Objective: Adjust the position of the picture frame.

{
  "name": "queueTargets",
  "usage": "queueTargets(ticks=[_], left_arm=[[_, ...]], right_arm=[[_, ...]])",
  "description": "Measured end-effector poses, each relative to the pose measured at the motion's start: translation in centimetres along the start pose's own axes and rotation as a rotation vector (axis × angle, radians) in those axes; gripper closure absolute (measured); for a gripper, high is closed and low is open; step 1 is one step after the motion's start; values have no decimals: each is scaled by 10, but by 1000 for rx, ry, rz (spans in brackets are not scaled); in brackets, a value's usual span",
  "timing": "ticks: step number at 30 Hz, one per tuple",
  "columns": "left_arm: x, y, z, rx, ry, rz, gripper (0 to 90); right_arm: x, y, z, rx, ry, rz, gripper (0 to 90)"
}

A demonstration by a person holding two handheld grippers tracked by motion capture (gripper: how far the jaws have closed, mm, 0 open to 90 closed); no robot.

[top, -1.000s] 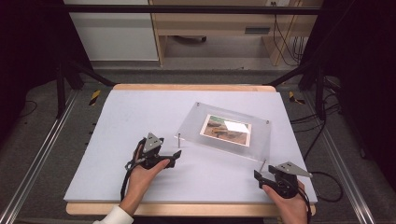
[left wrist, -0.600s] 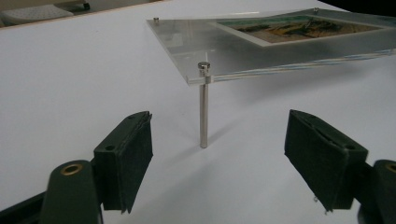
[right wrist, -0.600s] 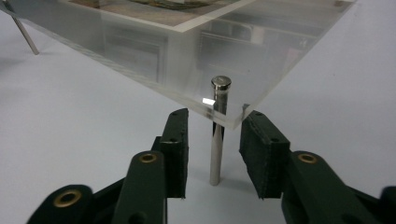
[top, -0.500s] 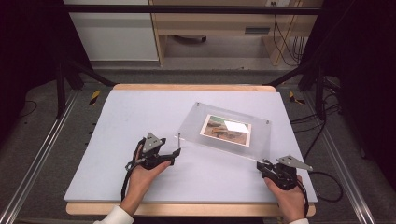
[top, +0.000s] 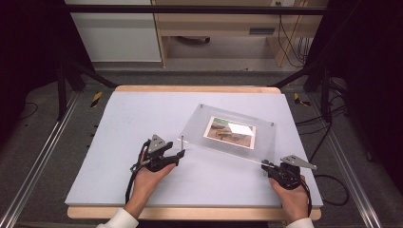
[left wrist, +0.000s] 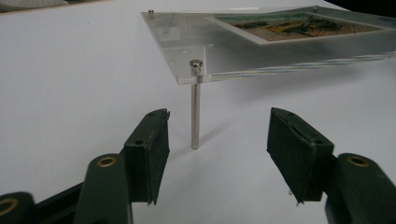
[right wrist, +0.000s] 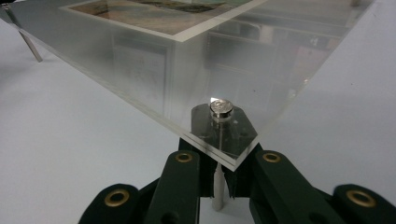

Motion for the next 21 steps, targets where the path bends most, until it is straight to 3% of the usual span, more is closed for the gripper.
queueTargets(ticks=[10, 16, 21], left_arm=[[-4, -38, -1, -65, -41, -48, 540], [-3, -47, -8, -30, -39, -43, 636], [-3, -48, -11, -14, -9, -21, 727]], right_arm=[[-1, 1, -2, 8, -25, -28, 841], [-1, 2, -2, 7, -32, -36, 839], [-1, 2, -3, 15, -40, -39, 839]])
Point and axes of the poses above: each handheld gripper's, and its own axes: y roughly backward along the jaws, z roughly out of its underside, x roughly to its right, the point moved 5 cm from there along -y, roughly forward along the jaws, and after that the axes turned 13 degrees about -z, right-handed, at the moved point
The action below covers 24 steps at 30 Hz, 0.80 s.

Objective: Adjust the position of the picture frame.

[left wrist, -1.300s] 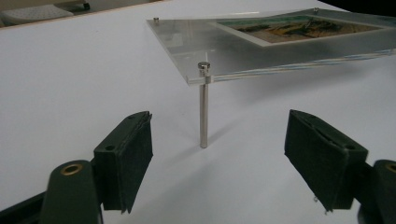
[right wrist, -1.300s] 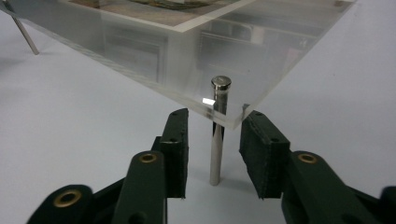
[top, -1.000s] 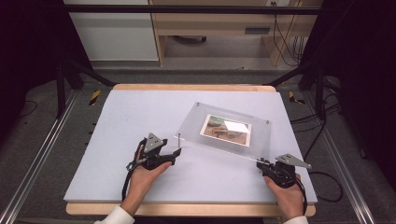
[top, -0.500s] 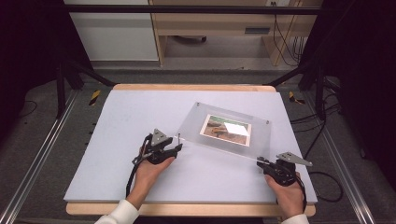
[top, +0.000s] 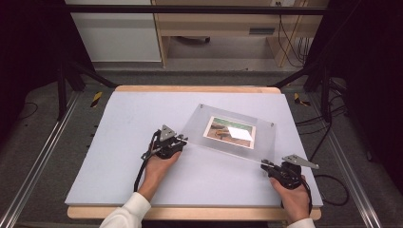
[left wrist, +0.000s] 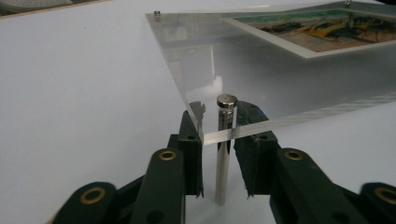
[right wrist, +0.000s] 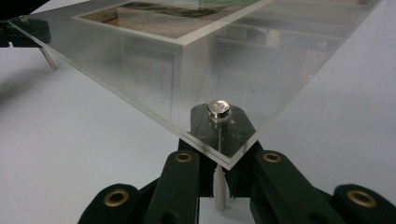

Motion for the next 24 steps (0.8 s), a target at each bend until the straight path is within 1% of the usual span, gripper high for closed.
queueTargets(ticks=[1, 2, 3, 4, 8, 11, 13, 16, 18, 21, 24], left_arm=[[-1, -1, -1, 3, 25, 12, 753], [-1, -1, -1, 3, 25, 12, 802], [1, -1, -3, 10, 53, 27, 815], [1, -1, -4, 12, 54, 18, 826], [0, 0, -7, 15, 58, 21, 841], [-1, 1, -9, 9, 76, 26, 841], [-1, 1, -10, 8, 78, 25, 841], [-1, 2, -12, 9, 69, 31, 843], [0, 3, -14, 14, 62, 33, 845], [1, 7, -17, 30, 33, 41, 846], [3, 11, -19, 36, 21, 54, 847]], right_arm=[[0, 0, 0, 1, 3, -1, 839], [0, 0, -1, 3, 0, -3, 839], [0, 1, -1, 6, 0, -2, 839], [0, 1, -1, 11, -2, -3, 839], [0, 1, -2, 22, -2, -5, 837], [-1, 2, -4, 43, -3, -10, 824], [-1, 2, -5, 47, 5, -10, 814], [-1, 2, -7, 61, 12, -7, 803], [-2, 3, -9, 74, 13, -10, 815], [-1, 5, -13, 85, 27, 2, 846], [0, 8, -15, 97, 33, 8, 850]])
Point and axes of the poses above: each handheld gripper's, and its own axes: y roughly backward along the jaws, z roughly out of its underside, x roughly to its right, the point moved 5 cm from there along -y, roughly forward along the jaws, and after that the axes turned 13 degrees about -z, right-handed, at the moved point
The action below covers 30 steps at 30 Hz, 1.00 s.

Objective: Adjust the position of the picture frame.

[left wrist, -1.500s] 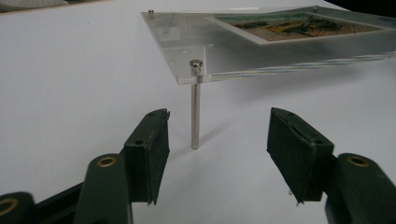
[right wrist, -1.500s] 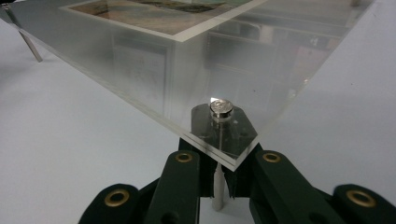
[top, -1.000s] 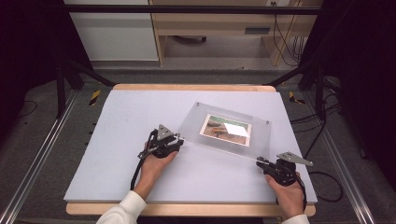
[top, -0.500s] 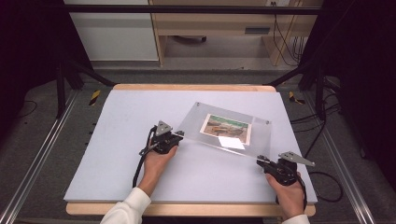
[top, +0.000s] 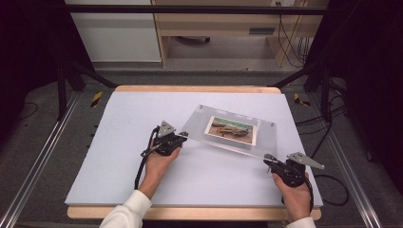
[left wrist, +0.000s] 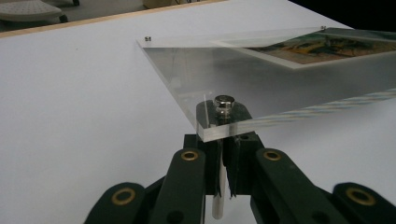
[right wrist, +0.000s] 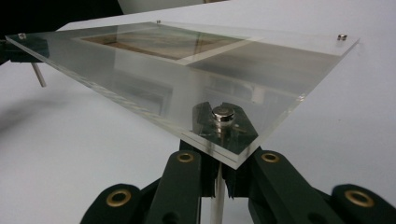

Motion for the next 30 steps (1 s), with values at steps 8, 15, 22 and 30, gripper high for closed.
queueTargets(ticks=[8, 15, 22, 30], left_arm=[[3, 13, -8, 58, 2, 2, 843], [1, 26, -15, 101, -19, -19, 835], [-9, 46, -26, 152, -11, -45, 836], [-23, 66, -29, 181, 4, -75, 836]], right_arm=[[-1, 7, -11, 46, 19, -4, 851], [-8, 10, -22, 72, 53, -16, 840], [-17, 4, -32, 73, 71, -48, 834], [-30, -7, -47, 82, 100, -82, 835]])
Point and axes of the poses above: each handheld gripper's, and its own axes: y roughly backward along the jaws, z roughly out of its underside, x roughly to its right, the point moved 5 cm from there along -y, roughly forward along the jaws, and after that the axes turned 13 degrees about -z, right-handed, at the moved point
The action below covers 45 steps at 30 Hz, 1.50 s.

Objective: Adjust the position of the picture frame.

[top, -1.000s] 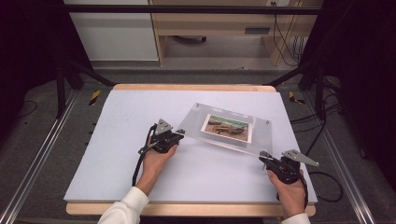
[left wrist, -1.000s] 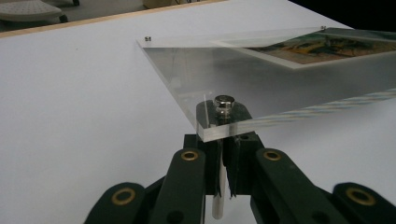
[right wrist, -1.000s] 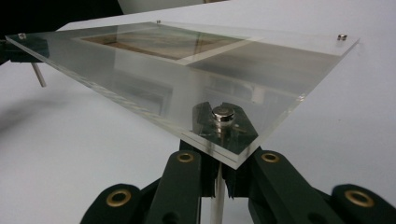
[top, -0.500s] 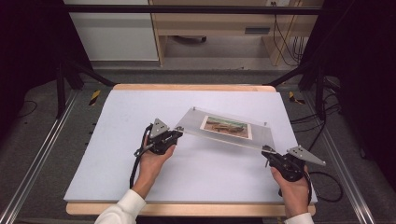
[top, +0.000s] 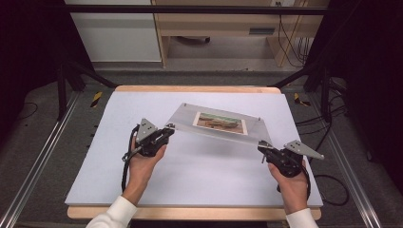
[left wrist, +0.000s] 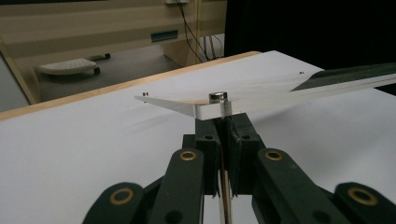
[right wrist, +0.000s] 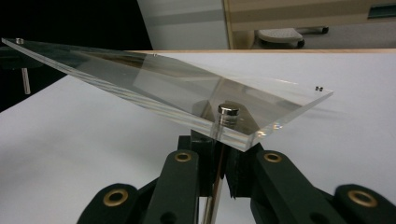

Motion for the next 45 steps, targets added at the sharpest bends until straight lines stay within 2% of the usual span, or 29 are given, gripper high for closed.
queueTargets(ticks=[4, 12, 21, 35, 45], left_arm=[[-11, 11, -3, 20, 0, -24, 835], [-25, 28, 0, 42, 17, -54, 835], [-36, 42, 10, 40, 32, -73, 833], [-41, 51, 21, 32, 41, -85, 829], [-45, 60, 35, 14, 43, -93, 823]], right_arm=[[-6, -13, -7, 0, 13, -29, 833], [-15, -28, -16, -4, 29, -61, 834], [-24, -43, -13, -31, 33, -93, 833], [-27, -54, -8, -43, 22, -114, 835], [-30, -64, -4, -58, 22, -129, 836]])
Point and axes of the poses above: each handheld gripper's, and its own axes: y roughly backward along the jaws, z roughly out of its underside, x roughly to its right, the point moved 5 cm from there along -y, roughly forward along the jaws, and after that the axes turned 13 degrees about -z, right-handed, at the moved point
